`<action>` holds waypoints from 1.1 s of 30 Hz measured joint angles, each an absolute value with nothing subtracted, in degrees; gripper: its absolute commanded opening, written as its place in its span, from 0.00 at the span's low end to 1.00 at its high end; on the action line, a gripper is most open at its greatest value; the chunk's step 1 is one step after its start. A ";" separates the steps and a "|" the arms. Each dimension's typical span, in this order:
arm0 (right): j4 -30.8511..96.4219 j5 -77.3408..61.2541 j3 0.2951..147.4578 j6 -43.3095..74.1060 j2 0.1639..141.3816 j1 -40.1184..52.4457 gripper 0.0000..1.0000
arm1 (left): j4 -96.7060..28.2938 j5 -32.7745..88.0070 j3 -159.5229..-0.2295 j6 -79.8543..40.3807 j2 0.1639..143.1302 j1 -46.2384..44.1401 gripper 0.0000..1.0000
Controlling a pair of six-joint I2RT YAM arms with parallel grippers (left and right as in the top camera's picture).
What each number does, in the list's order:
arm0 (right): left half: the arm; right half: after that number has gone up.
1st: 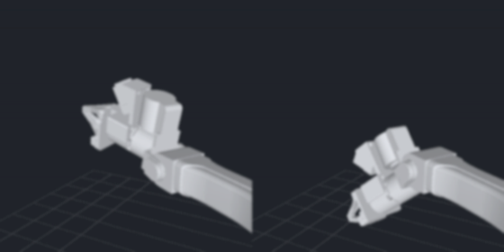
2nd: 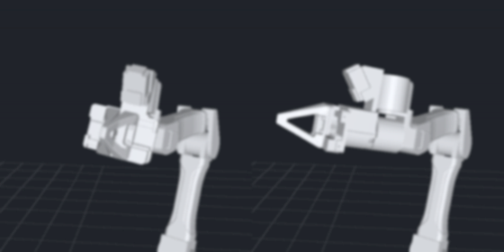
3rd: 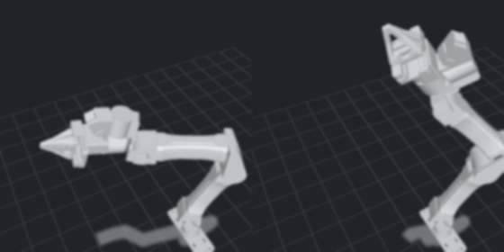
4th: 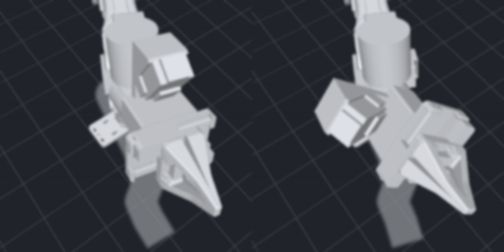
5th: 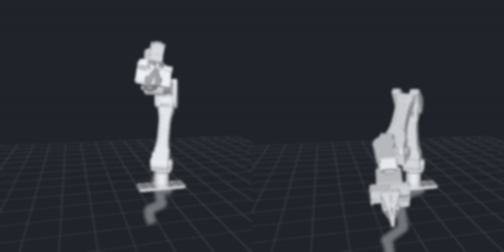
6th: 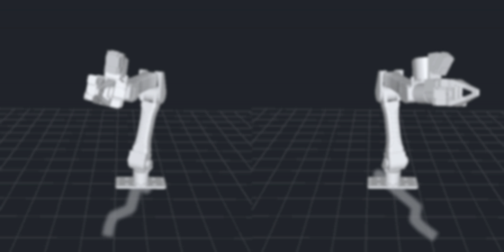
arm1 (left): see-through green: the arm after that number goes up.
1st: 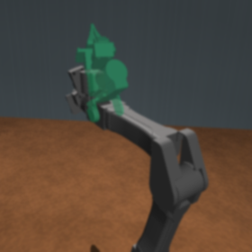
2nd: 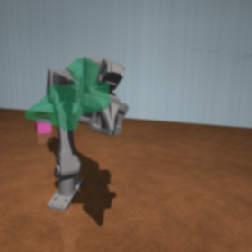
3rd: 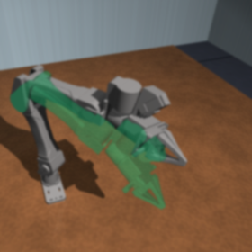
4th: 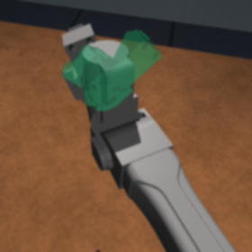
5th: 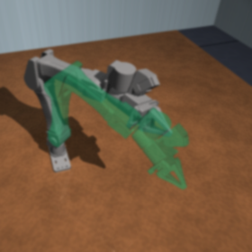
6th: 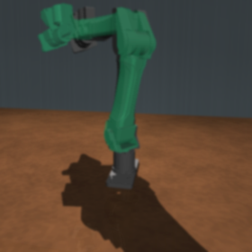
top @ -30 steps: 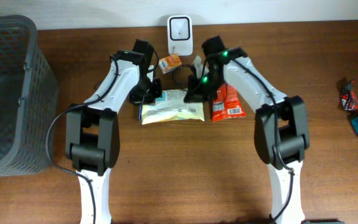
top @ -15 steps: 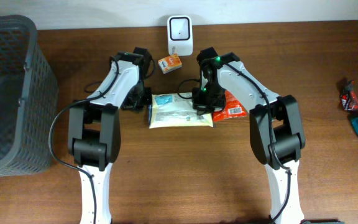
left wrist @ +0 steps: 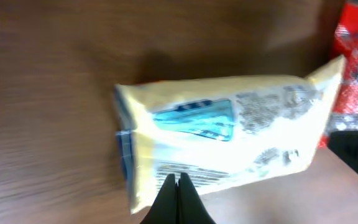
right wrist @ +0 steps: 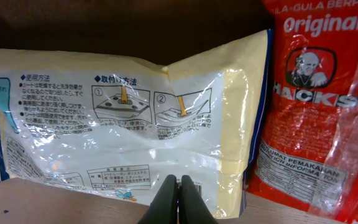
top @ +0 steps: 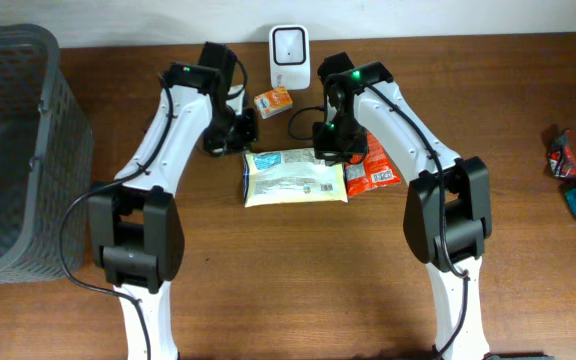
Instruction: Scan the item barcode
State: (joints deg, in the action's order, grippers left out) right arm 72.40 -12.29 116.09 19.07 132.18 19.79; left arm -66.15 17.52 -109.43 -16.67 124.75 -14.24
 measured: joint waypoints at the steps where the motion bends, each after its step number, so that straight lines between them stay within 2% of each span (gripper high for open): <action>1: 72.42 -12.43 116.09 19.07 132.18 19.81 0.04 | -65.23 18.35 -108.57 -16.49 124.79 -14.50 0.00; 8: 71.31 -14.98 115.02 16.91 132.90 19.79 0.04 | -54.02 23.97 -99.55 -17.39 126.17 -18.46 0.00; 12: 69.87 -15.27 114.50 16.29 135.24 19.79 0.04 | -49.41 22.87 -96.29 -18.24 126.17 -18.35 0.00; 20: 68.18 -12.32 113.14 16.75 135.94 19.81 0.04 | -54.50 4.29 -95.20 -18.50 126.17 -17.89 0.00; 26: 73.93 -8.99 116.03 16.78 136.18 19.81 0.04 | -62.22 -0.05 -100.86 -18.68 126.17 -16.47 0.00; 29: 77.71 -8.25 121.23 16.51 136.29 19.79 0.04 | -64.47 2.48 -106.87 -18.74 125.91 -16.32 0.00; 33: 80.27 -8.16 127.13 15.99 136.29 19.11 0.04 | -63.42 14.31 -109.84 -18.94 124.25 -16.53 0.00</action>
State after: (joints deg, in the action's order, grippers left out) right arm 80.27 -8.16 127.13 15.99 136.29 19.11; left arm -63.42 14.31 -109.84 -18.94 124.25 -16.53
